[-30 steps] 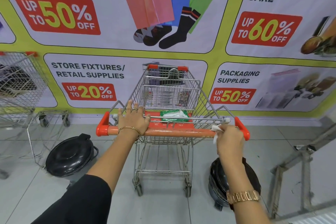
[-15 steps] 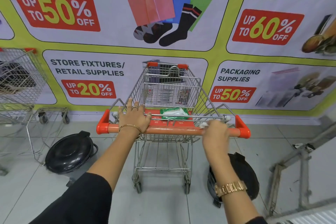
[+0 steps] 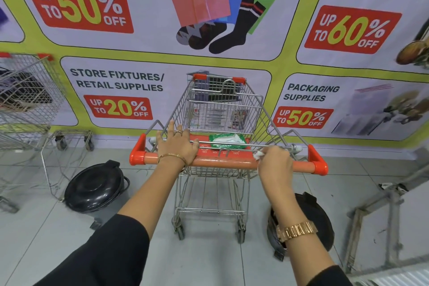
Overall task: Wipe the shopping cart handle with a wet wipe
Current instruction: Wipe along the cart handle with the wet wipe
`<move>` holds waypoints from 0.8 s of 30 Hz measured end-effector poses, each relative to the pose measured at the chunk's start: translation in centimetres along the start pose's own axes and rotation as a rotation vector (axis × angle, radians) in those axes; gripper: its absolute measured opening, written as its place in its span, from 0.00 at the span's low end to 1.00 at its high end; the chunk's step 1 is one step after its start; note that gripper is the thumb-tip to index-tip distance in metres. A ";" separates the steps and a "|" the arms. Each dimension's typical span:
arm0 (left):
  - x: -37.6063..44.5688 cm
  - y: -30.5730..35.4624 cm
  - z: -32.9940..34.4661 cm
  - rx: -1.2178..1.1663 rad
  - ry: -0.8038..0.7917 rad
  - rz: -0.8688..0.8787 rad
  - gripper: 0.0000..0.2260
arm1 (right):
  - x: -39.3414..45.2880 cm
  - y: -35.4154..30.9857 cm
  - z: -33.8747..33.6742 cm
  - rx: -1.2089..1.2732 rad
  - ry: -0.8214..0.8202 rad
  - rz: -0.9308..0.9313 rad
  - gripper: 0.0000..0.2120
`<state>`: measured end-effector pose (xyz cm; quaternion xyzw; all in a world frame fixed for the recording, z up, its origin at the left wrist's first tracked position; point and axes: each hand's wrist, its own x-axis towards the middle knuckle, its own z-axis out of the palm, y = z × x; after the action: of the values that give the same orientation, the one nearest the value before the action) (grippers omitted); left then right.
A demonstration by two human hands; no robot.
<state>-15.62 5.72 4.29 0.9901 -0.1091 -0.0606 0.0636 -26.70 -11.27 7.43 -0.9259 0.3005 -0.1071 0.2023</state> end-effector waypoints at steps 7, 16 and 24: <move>-0.1 -0.4 -0.1 -0.005 -0.006 -0.006 0.25 | -0.8 -1.4 0.9 0.095 -0.051 -0.027 0.10; -0.3 -0.2 -0.1 0.014 -0.017 -0.005 0.26 | -1.2 -2.2 1.6 0.148 -0.053 -0.036 0.09; -0.8 0.3 0.0 0.001 -0.024 0.002 0.26 | 0.3 1.9 -0.8 0.298 0.116 0.133 0.09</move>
<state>-16.47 5.64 4.45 0.9892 -0.1111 -0.0724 0.0621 -27.66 -13.09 7.39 -0.8560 0.3532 -0.1899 0.3263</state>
